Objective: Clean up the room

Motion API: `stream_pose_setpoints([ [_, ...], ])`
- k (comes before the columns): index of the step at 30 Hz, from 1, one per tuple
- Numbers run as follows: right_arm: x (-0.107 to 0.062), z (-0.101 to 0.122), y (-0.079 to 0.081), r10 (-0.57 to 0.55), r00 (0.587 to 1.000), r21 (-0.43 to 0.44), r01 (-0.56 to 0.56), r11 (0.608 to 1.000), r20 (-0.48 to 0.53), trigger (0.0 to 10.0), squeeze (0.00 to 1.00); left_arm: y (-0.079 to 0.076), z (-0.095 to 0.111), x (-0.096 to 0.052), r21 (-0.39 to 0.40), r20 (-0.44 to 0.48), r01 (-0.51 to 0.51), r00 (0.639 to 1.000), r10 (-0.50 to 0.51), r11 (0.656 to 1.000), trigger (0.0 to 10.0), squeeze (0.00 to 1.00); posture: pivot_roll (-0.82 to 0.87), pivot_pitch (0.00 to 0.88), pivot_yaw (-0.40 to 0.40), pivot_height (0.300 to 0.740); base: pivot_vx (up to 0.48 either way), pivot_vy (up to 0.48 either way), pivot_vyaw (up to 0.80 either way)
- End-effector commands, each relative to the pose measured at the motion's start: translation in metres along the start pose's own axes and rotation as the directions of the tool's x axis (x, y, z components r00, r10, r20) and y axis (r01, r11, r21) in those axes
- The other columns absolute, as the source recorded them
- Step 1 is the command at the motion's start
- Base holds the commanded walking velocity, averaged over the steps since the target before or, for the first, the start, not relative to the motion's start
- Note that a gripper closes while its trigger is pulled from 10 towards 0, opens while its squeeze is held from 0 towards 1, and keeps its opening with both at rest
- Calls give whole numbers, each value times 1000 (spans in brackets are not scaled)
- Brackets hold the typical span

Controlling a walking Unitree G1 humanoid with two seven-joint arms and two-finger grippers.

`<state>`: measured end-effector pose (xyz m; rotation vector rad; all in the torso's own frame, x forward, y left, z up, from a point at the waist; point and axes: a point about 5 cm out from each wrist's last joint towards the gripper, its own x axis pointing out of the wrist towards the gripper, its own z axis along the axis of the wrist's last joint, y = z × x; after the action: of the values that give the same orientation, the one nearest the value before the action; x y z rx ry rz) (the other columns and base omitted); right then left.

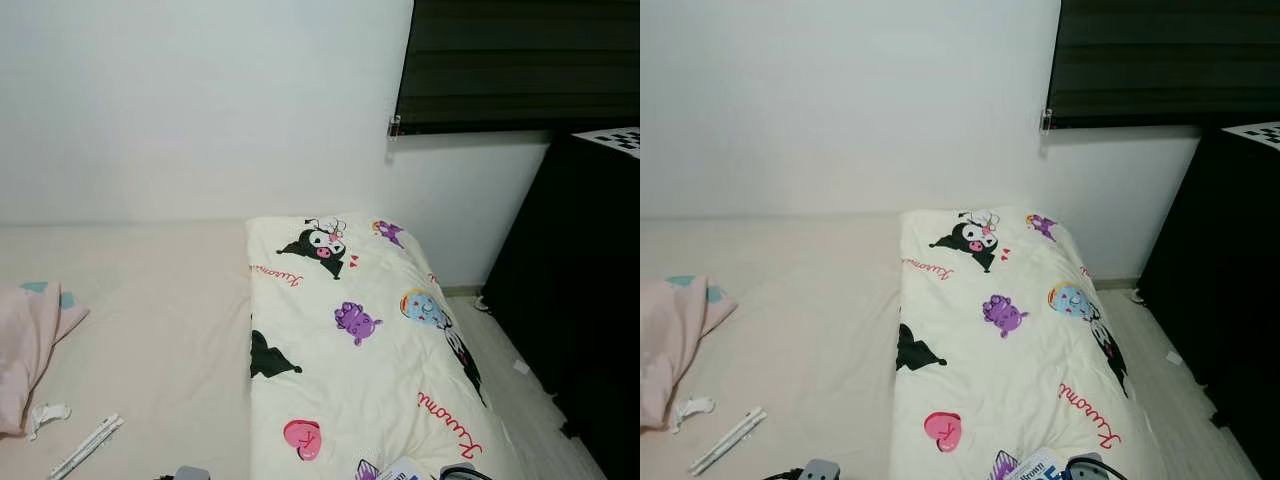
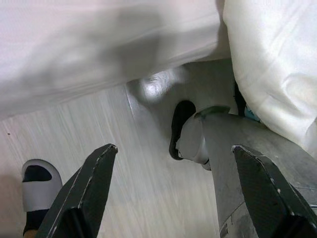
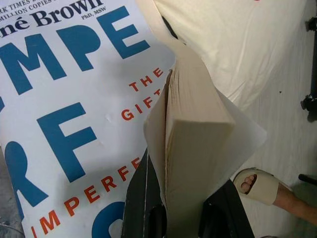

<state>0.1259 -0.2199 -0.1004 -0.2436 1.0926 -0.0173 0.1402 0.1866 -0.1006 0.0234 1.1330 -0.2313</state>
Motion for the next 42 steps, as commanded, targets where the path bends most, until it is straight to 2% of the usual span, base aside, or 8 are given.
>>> stream_pose_setpoints([
  [1,-4,-23,34,130,986,-14,-132,991,-108,10000,0,6,1,-2,18,-9,-10,1000,11,1000,10000,0,-41,0,4,740,0,0,800],
  [8,-5,-28,33,133,984,-6,-135,991,-120,10000,0,3,-3,-1,17,-33,2,999,-1,1000,10000,0,-38,0,-7,740,0,0,797],
  [16,-5,-27,30,127,985,2,-127,992,-118,10000,0,-1,-4,0,-11,-31,24,999,-24,1000,10000,0,-44,0,-5,740,-355,0,751],
  [42,-4,-22,31,130,986,12,-129,992,-106,10000,0,0,3,0,-1,-8,26,1000,-26,1000,10000,0,-52,0,4,740,0,0,679],
])
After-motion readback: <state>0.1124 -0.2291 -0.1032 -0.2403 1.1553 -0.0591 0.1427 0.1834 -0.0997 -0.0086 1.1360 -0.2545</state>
